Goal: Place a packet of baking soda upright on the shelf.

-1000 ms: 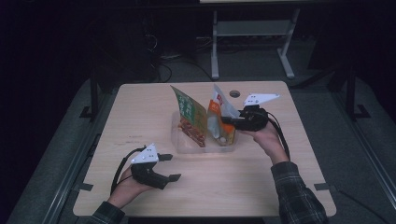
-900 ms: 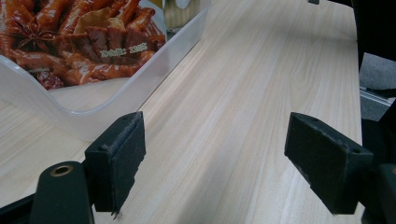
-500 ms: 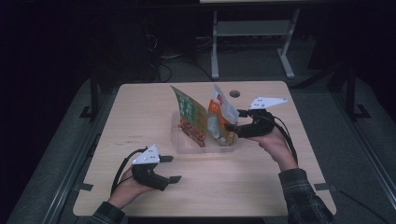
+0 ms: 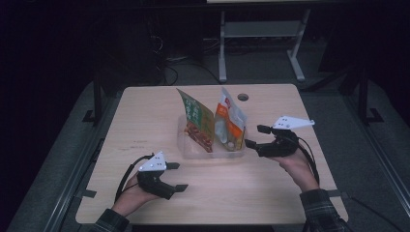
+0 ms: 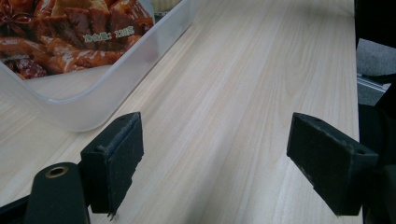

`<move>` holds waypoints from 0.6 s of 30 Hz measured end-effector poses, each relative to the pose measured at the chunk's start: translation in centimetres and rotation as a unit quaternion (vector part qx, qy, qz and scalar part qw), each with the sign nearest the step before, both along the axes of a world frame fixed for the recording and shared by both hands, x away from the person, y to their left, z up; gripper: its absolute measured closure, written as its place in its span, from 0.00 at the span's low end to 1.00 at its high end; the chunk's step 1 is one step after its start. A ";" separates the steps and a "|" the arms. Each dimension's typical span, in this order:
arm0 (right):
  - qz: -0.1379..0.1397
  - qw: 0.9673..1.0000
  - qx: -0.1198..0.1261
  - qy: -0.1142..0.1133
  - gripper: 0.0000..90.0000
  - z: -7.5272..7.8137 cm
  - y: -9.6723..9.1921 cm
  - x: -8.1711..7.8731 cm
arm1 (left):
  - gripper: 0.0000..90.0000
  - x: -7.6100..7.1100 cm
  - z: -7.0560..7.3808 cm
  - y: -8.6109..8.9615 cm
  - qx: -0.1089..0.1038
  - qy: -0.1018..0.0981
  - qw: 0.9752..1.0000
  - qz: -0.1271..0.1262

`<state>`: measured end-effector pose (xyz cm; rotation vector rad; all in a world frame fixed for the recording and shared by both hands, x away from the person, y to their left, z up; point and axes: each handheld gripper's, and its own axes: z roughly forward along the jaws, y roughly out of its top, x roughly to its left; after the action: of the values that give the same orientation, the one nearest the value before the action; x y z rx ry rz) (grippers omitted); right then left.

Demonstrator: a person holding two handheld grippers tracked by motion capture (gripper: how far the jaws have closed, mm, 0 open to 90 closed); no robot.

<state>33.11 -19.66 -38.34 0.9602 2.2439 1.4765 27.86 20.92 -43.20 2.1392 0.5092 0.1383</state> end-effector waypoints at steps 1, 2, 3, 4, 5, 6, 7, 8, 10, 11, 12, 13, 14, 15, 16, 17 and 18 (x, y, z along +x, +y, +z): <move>0.001 1.000 -0.005 0.002 0.25 -0.3 -0.1 -0.3 | 0.20 0.0 0.0 0.0 0.001 0.001 1.000 0.001; 0.002 1.000 -0.009 0.001 0.25 -0.5 -0.1 -0.6 | 0.20 -0.1 0.0 0.1 0.003 0.002 1.000 0.001; 0.002 1.000 -0.013 0.003 0.25 -0.7 -0.2 -0.9 | 0.20 -0.1 0.0 0.2 0.003 0.002 1.000 0.002; 0.005 1.000 -0.016 0.007 0.25 -1.0 -0.3 -1.3 | 0.19 -0.2 0.0 0.2 0.003 0.003 1.000 0.003; 0.007 1.000 -0.018 0.009 0.25 -1.2 -0.3 -1.5 | 0.19 -0.3 0.0 0.3 0.002 0.004 1.000 0.005; 0.009 1.000 -0.021 0.012 0.25 -1.6 -0.3 -1.9 | 0.19 -0.4 -0.1 0.4 0.004 0.005 1.000 0.004; 0.011 1.000 -0.022 0.013 0.25 -1.8 -0.3 -2.2 | 0.19 -0.5 -0.1 0.5 0.006 0.006 1.000 0.004; 0.016 0.999 -0.024 0.018 0.24 -2.0 -0.3 -2.4 | 0.19 -0.6 -0.2 0.6 0.007 0.007 1.000 0.004; 0.021 0.999 -0.032 0.024 0.24 -2.5 -0.2 -3.0 | 0.19 -0.9 -0.4 0.8 0.010 0.010 1.000 0.005; 0.028 0.999 -0.033 0.027 0.24 -2.8 -0.2 -3.2 | 0.19 -0.9 -0.4 0.9 0.012 0.009 1.000 0.004; 0.032 0.998 -0.038 0.030 0.23 -3.1 0.0 -3.5 | 0.19 -1.0 -0.5 1.0 0.011 0.011 1.000 0.008; 0.034 0.998 -0.044 0.034 0.23 -3.3 0.1 -3.8 | 0.19 -1.0 -0.5 1.1 0.016 0.010 1.000 0.007; 0.036 0.997 -0.049 0.037 0.23 -3.5 0.3 -4.1 | 0.19 -1.2 -0.6 1.1 0.015 0.014 1.000 0.010; 0.040 0.997 -0.052 0.040 0.23 -3.8 0.3 -4.3 | 0.19 -1.3 -0.7 1.2 0.020 0.015 1.000 0.016; 0.042 0.997 -0.058 0.041 0.23 -4.1 0.4 -4.7 | 0.19 -1.3 -0.8 1.3 0.021 0.016 1.000 0.016; 0.043 0.996 -0.059 0.042 0.23 -4.3 0.5 -4.8 | 0.19 -1.4 -1.0 1.3 0.024 0.021 0.999 0.017; 0.046 0.996 -0.061 0.047 0.22 -4.6 0.5 -5.1 | 0.19 -1.4 -1.1 1.3 0.030 0.022 0.999 0.016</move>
<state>28.05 -19.14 -42.90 0.9186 2.4440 1.3387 26.46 22.24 -44.33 2.1964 0.5726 0.1258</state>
